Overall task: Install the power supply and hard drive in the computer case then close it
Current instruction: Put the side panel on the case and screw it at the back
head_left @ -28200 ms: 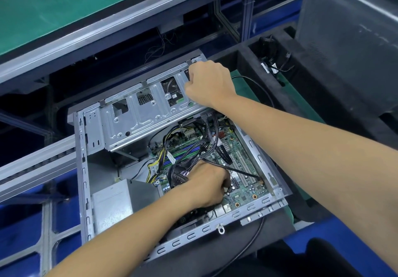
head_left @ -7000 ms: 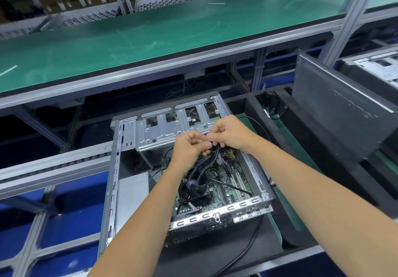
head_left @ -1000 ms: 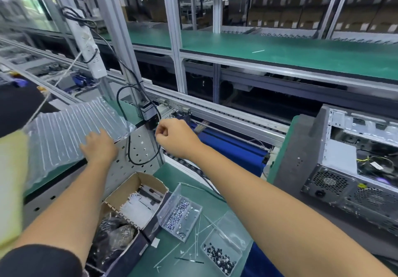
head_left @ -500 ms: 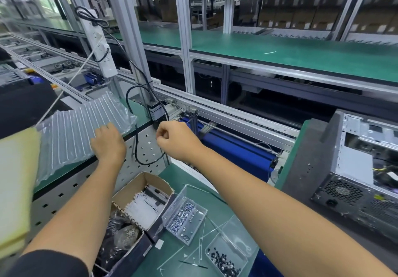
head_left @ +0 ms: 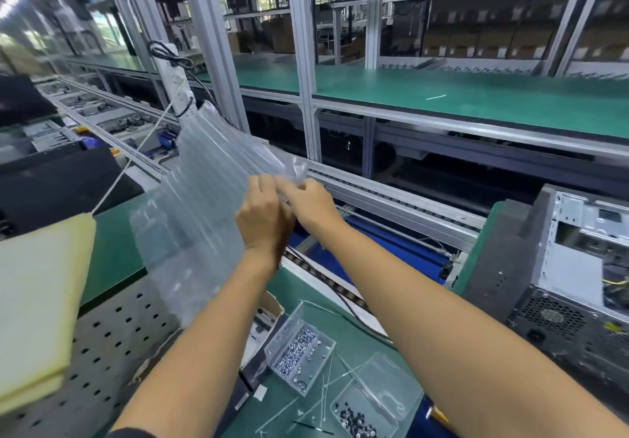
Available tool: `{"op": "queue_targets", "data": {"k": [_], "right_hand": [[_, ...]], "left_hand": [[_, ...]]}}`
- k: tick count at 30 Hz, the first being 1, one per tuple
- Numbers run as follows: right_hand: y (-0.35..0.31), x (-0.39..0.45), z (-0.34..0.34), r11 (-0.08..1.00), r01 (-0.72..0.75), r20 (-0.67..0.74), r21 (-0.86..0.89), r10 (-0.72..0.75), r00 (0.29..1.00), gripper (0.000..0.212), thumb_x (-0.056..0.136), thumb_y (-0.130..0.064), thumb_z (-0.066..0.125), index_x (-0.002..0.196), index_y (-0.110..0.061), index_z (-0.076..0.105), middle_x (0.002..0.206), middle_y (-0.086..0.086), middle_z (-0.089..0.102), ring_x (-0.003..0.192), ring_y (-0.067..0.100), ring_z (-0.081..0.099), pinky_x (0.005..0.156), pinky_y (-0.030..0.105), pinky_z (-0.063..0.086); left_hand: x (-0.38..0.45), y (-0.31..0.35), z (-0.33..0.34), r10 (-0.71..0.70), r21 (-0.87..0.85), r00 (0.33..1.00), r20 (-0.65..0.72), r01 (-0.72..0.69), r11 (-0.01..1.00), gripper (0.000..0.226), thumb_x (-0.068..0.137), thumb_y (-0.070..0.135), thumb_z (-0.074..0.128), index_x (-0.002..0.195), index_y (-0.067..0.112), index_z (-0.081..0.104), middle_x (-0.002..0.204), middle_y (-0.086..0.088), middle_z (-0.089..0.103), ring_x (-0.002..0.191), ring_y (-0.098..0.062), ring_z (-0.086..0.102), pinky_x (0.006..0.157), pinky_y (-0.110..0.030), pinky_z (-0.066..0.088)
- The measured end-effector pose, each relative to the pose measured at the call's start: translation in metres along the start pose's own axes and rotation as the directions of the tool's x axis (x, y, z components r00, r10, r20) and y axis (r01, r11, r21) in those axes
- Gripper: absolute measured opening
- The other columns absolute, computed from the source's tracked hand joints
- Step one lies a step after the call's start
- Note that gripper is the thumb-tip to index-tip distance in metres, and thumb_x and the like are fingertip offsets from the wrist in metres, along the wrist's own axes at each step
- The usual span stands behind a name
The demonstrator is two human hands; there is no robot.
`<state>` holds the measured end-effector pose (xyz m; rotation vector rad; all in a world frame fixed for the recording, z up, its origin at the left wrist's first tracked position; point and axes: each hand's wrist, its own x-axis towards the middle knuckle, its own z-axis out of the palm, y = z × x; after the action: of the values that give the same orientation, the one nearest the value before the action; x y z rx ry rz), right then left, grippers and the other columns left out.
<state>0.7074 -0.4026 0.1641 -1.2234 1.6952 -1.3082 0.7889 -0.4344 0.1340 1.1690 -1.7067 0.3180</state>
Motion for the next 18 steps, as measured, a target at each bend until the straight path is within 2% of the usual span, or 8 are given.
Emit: {"op": "queue_targets", "data": {"k": [2, 5, 8, 11, 13, 15, 18], "right_hand": [[0.003, 0.002, -0.015, 0.979, -0.066, -0.064, 0.192, 0.080, 0.995, 0.038, 0.090, -0.053, 0.060, 0.082, -0.016, 0.060, 0.079, 0.001, 0.063, 0.073, 0.019, 0.057, 0.067, 0.030, 0.042], [0.008, 0.002, -0.050, 0.890, -0.043, -0.161, 0.454, 0.129, 0.979, 0.025, 0.091, -0.032, 0.066, 0.074, -0.014, 0.064, 0.067, 0.000, 0.063, 0.069, 0.018, 0.059, 0.068, 0.031, 0.048], [0.015, -0.002, -0.095, 0.912, 0.037, -0.292, 0.410, 0.093, 0.952, 0.021, 0.092, -0.022, 0.064, 0.073, -0.018, 0.068, 0.071, 0.000, 0.066, 0.076, 0.019, 0.061, 0.076, 0.035, 0.051], [0.028, -0.012, -0.147, 0.936, 0.057, -0.404, 0.347, 0.095, 0.910, 0.030, 0.096, -0.022, 0.059, 0.066, -0.016, 0.060, 0.067, 0.000, 0.060, 0.071, 0.018, 0.056, 0.070, 0.032, 0.047], [0.039, -0.022, -0.184, 0.939, 0.069, -0.481, 0.337, 0.108, 0.870, 0.034, 0.099, -0.019, 0.054, 0.065, -0.013, 0.051, 0.064, 0.001, 0.052, 0.067, 0.017, 0.048, 0.063, 0.030, 0.041], [0.050, -0.032, -0.222, 0.946, 0.074, -0.556, 0.316, 0.121, 0.822, 0.028, 0.099, -0.018, 0.052, 0.072, -0.011, 0.049, 0.070, 0.008, 0.046, 0.070, 0.018, 0.042, 0.063, 0.031, 0.036], [0.064, -0.052, -0.277, 0.949, 0.089, -0.634, 0.301, 0.130, 0.762, 0.037, 0.099, -0.016, 0.052, 0.064, -0.015, 0.040, 0.068, 0.007, 0.038, 0.071, 0.020, 0.036, 0.065, 0.034, 0.031]], "left_hand": [[-0.005, 0.031, 0.003, 0.061, -0.082, 0.998, 0.022, -0.059, 0.995, 0.016, 0.084, 0.005, 0.064, 0.075, 0.001, 0.051, 0.068, -0.014, 0.050, 0.045, -0.028, 0.048, 0.040, -0.025, 0.031], [-0.011, 0.076, 0.010, 0.157, -0.189, 0.983, 0.100, -0.136, 0.972, 0.013, 0.075, -0.005, 0.067, 0.079, -0.003, 0.054, 0.068, -0.015, 0.051, 0.046, -0.029, 0.050, 0.039, -0.026, 0.031], [-0.018, 0.120, 0.020, 0.211, -0.294, 0.957, 0.200, -0.147, 0.944, 0.019, 0.077, -0.004, 0.064, 0.094, -0.007, 0.057, 0.077, -0.017, 0.055, 0.055, -0.030, 0.054, 0.042, -0.033, 0.042], [-0.028, 0.169, 0.033, 0.304, -0.372, 0.925, 0.228, -0.206, 0.905, 0.026, 0.077, -0.004, 0.062, 0.102, -0.007, 0.057, 0.084, -0.015, 0.055, 0.059, -0.028, 0.054, 0.044, -0.033, 0.044], [-0.037, 0.204, 0.039, 0.400, -0.410, 0.898, 0.184, -0.300, 0.861, 0.031, 0.072, -0.007, 0.065, 0.102, -0.006, 0.059, 0.084, -0.014, 0.056, 0.062, -0.025, 0.054, 0.045, -0.028, 0.045], [-0.049, 0.240, 0.044, 0.499, -0.437, 0.856, 0.137, -0.400, 0.806, 0.033, 0.064, -0.009, 0.067, 0.096, -0.006, 0.060, 0.080, -0.013, 0.056, 0.063, -0.024, 0.054, 0.046, -0.024, 0.044], [-0.066, 0.296, 0.049, 0.601, -0.418, 0.785, 0.149, -0.501, 0.758, 0.024, 0.067, -0.005, 0.063, 0.091, -0.004, 0.063, 0.080, -0.012, 0.056, 0.070, -0.025, 0.055, 0.051, -0.026, 0.049]]}}
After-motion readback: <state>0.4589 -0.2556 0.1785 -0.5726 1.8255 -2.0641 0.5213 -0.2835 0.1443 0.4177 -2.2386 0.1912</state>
